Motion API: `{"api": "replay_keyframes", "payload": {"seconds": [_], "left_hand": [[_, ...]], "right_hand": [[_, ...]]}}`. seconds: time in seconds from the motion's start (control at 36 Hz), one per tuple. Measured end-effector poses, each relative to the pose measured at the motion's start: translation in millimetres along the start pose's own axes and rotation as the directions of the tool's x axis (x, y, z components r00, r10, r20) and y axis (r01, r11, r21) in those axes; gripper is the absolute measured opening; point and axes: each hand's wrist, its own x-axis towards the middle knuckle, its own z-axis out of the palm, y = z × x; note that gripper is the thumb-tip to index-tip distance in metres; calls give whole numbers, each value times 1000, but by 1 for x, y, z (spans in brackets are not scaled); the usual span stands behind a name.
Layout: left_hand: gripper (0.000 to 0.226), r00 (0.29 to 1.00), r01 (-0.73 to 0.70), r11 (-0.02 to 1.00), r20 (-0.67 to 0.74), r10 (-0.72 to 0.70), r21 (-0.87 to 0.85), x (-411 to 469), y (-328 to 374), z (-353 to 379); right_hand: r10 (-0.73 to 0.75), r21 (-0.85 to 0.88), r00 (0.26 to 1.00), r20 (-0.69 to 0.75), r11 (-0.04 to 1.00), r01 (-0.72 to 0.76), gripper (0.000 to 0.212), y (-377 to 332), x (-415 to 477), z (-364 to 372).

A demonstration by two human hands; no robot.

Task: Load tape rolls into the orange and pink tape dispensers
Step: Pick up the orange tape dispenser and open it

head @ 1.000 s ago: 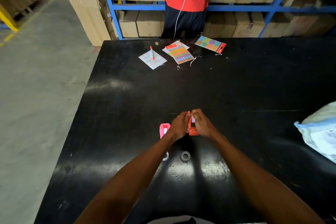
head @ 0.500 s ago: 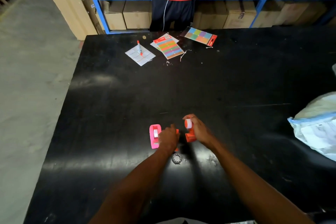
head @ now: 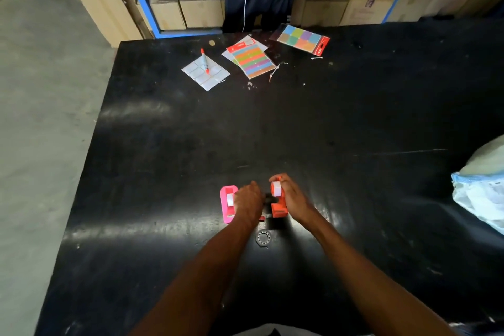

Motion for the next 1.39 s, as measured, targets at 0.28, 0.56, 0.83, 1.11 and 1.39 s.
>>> {"api": "replay_keyframes", "payload": {"seconds": [0.28,0.56,0.83,1.11,1.39], "left_hand": [[49,953,74,863,-219,-209,-499,-16,-5,-17],[29,974,19,158,54,221,-987,-54,9,-40],[18,977,-127,240,-79,199,-962,-67,14,-37],[29,957,-285,717,-154,244,-636,-85,30,18],[29,970,-239,915,-33,241,-325,-91,60,54]], "right_hand": [[-19,-24,998,-57,1000,18,33,5,-16,-14],[-17,-106,994,-106,994,5,36,7,-42,-22],[-2,-139,982,-187,990,-24,39,13,-57,-46],[52,-64,969,-240,996,-69,33,11,-73,-85],[103,-33,972,-209,993,-113,27,21,-87,-93]]}}
